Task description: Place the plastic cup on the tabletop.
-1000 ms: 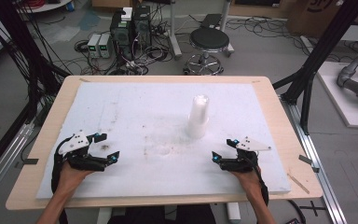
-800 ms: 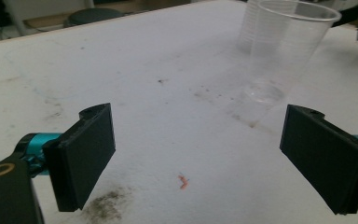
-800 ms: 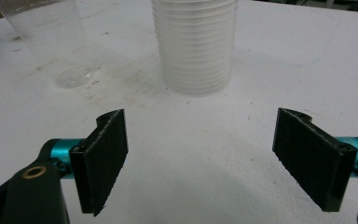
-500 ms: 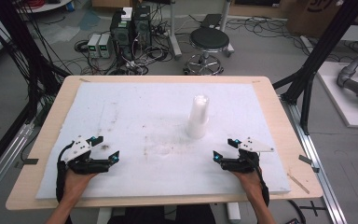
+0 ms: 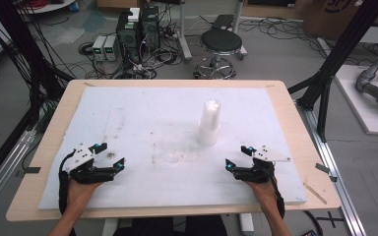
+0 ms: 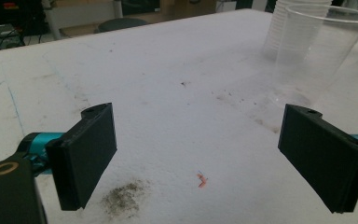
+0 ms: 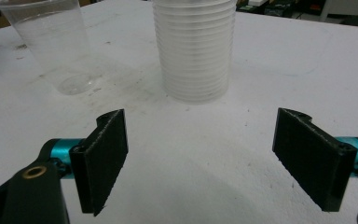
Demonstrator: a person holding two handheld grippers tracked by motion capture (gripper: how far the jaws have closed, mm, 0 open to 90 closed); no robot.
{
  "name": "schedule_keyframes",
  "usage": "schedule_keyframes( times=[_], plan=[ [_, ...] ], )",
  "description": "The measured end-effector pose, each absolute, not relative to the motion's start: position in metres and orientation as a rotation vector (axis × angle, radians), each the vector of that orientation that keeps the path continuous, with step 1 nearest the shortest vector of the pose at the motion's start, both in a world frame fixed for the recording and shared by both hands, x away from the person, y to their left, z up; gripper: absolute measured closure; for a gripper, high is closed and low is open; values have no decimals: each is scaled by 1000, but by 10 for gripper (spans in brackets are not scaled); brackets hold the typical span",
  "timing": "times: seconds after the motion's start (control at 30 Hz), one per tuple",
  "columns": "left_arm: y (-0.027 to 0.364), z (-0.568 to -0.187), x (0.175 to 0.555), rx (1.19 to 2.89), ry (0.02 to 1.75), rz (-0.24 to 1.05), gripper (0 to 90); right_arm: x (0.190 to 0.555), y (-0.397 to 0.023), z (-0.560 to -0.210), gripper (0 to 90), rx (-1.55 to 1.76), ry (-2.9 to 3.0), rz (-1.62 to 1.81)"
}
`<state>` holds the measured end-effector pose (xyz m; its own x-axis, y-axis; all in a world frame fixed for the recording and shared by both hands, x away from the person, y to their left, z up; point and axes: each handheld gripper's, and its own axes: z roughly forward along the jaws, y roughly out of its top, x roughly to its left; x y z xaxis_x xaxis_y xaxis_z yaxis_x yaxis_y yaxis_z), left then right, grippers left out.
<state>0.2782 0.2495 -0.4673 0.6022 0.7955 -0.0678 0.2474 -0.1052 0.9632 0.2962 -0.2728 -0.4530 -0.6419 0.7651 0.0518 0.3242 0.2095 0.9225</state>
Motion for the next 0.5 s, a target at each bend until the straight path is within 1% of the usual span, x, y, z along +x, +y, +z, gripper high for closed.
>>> schedule_keyframes(
  times=[0.5],
  plan=[
    [251, -467, 278, 1637, 905, 582, 113, 293, -273, -453, 178, 989, 2053, 1423]
  ],
)
